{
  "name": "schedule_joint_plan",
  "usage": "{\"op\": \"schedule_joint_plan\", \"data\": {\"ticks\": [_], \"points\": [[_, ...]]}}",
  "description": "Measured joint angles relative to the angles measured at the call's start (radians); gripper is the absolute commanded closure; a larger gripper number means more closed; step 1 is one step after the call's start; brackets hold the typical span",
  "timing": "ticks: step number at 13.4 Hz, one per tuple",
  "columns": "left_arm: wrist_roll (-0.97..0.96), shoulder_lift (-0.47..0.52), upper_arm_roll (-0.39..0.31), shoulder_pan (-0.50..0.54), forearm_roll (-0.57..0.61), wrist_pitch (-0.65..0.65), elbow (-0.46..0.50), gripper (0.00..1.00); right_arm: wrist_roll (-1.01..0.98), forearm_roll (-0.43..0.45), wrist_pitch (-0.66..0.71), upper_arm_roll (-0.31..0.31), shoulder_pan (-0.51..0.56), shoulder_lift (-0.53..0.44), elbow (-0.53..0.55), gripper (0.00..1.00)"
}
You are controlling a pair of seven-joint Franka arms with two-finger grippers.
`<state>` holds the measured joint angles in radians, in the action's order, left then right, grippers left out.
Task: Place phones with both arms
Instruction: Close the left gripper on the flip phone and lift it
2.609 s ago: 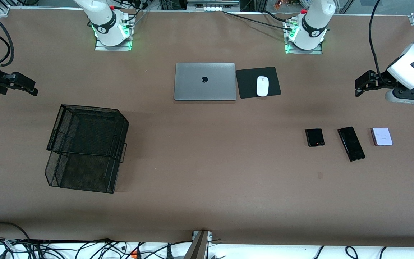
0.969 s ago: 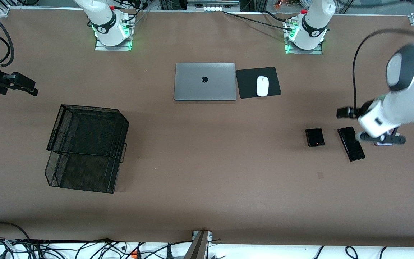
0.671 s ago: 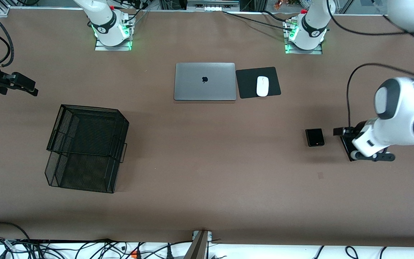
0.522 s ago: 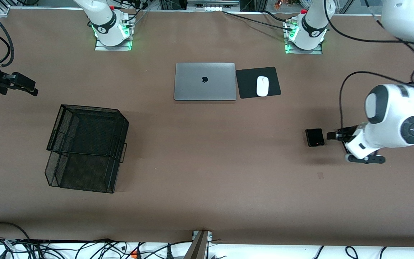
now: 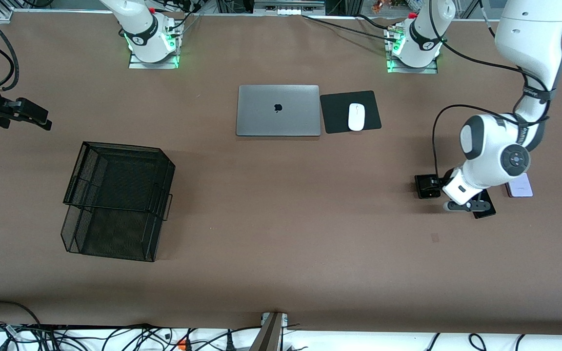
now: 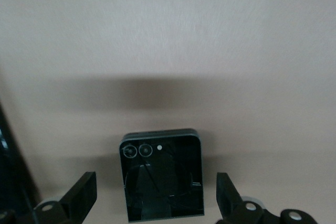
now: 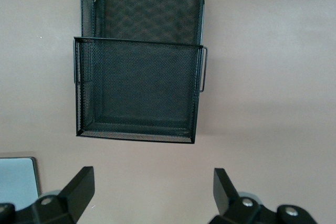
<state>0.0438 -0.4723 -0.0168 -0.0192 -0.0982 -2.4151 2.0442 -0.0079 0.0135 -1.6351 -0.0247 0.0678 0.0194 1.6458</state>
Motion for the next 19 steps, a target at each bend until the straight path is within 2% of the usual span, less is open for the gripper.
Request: {"op": "schedule_joint_plan", "data": {"ticks": [6, 19], "points": [[-0.045, -0.030, 0.030, -0.003, 0.000, -0.022, 0.024, 0.00, 0.000, 0.000, 0.000, 0.000, 0.000, 0.000, 0.000, 0.00], [-0.050, -0.051, 0.015, -0.002, 0.032, -0.061, 0.025, 0.00, 0.000, 0.000, 0.000, 0.000, 0.000, 0.000, 0.000, 0.00]]}}
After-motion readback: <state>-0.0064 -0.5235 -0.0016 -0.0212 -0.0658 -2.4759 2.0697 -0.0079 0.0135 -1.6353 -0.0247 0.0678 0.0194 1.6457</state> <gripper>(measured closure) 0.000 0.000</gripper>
